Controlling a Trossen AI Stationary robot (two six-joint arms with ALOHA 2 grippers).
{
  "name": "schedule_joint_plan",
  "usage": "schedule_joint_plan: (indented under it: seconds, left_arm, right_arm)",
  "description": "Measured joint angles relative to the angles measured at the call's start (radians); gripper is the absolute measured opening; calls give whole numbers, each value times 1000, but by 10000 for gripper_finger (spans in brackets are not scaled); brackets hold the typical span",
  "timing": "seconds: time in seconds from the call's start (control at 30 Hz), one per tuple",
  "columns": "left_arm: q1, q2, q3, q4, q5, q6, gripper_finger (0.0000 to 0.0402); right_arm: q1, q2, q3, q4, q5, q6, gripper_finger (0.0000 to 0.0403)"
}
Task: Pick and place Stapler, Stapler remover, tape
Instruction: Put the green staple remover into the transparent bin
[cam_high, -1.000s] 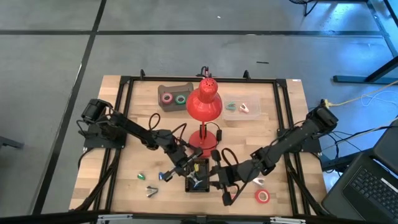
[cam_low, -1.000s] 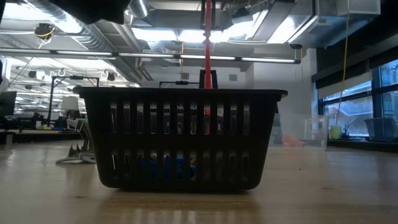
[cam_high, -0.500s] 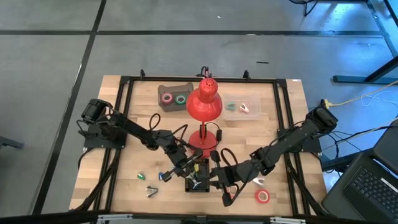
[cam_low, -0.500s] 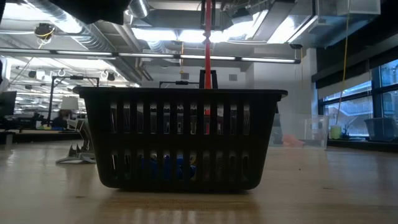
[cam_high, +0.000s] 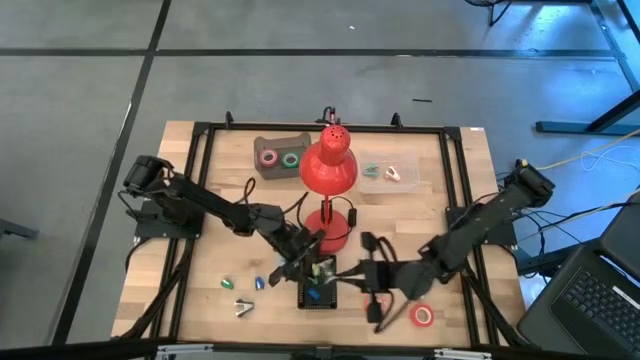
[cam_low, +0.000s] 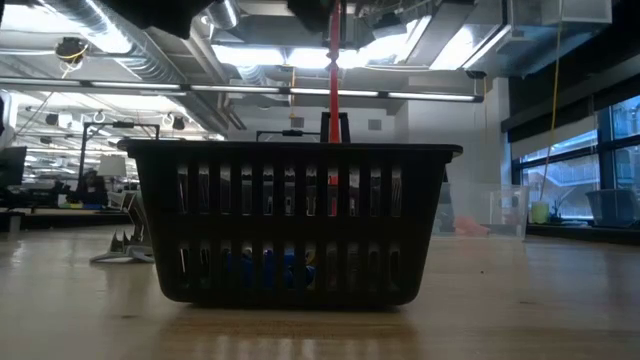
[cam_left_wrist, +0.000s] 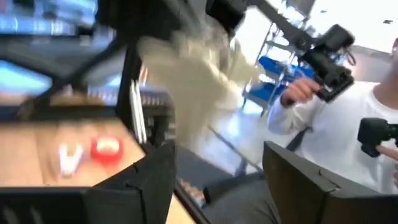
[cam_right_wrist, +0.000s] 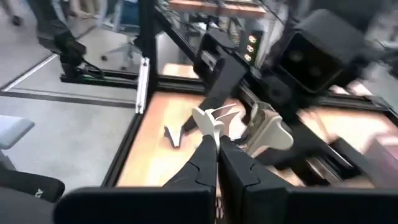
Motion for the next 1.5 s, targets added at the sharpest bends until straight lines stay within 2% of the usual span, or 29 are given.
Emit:
schedule_joint_plan:
  seconds: [0.13,0.23,0.3,0.4,0.5,0.67,0.8,0.93,1.17,1.3,1.5]
  left_arm:
    - [-24,-76,-4,-147,15,0,230]
    - [-56,-152,-47,-205,-52,6,227]
    - [-88,-218,-100,-274,-150,8,225]
    - [-138,-333,-198,-351,-376,-18,223]
    - [-183,-457,-314,-421,-608,-102,223]
    - [-240,-673,-469,-514,-926,-247,223]
    - [-245,-786,-544,-530,-1056,-268,223]
    - [-232,-835,-571,-547,-1114,-221,223]
    - [-183,-844,-571,-545,-1189,-68,223]
    - [-151,-844,-571,-542,-1207,-34,223]
    - [-117,-844,-571,-542,-1207,-32,224]
  right_arm:
    - [52,-45,0,-137,79,106,1]
    - [84,-63,0,-294,138,256,1]
    - [103,-70,0,-427,170,390,0]
    - [120,-71,0,-615,196,577,0]
    - [122,-77,0,-798,200,739,0]
    - [98,-117,0,-1120,199,969,0]
    - [37,-190,0,-1324,193,1071,0]
    - [-82,-287,0,-1393,133,1007,0]
    - [-367,-445,-2,-1368,19,714,0]
    - [-543,-506,-19,-1260,-80,550,0]
    - [-785,-513,-73,-1014,-320,284,0]
